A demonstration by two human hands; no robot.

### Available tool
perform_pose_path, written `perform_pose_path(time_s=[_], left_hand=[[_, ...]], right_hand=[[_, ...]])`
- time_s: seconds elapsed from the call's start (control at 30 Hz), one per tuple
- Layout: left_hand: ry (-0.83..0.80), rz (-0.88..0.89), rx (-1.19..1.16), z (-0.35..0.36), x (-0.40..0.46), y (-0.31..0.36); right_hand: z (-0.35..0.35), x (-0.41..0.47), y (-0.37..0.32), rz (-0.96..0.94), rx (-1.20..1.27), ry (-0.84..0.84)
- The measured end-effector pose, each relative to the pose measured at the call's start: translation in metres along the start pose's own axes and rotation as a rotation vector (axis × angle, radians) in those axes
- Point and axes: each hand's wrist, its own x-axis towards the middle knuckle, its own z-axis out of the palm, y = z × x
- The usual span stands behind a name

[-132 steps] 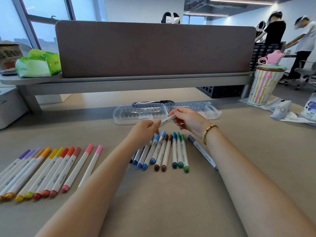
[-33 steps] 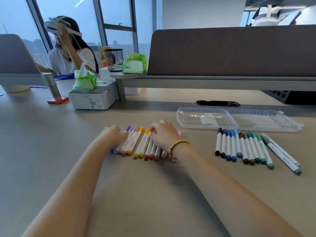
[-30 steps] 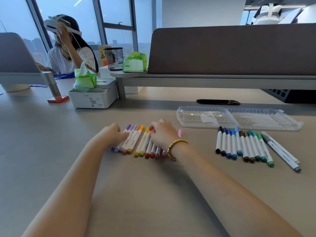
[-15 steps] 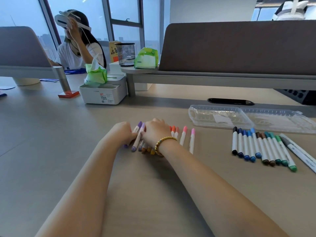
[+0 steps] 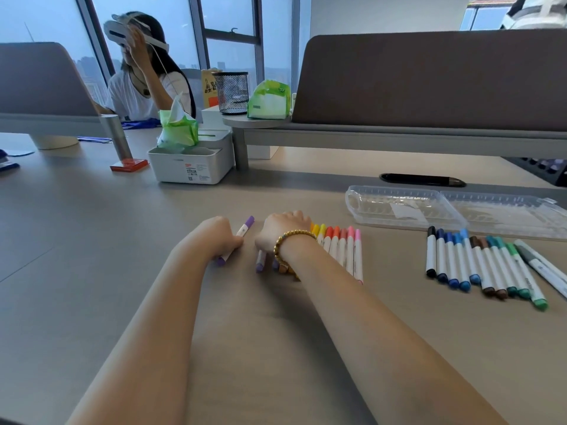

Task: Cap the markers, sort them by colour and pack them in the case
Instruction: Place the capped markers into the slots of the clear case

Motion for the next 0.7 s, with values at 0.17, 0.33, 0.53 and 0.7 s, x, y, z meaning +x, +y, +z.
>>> perform_pose_path(time_s=[0.17,0.33,0.53,0.7], left_hand=[[0.067,0.001,0.065,0.0,-0.004,0.013],[0.038,0.006,-0.033,-0.001,-0.005,0.029],[0.044,0.091,-0.205,-0.012,0.009,0.082],[0.057,0.206,-0.283,-0.004,0.036,0.151]], right_hand=[[-0.002,0.003,-0.004,-0.021,-0.019,-0.033],[-0.015,0.003,0.017,0.03,0.357,-0.11],[-0.039,0.008,0.091,0.17,0.702,0.0],[-0.052,0.023,0.163,0.339,0.785,0.119]])
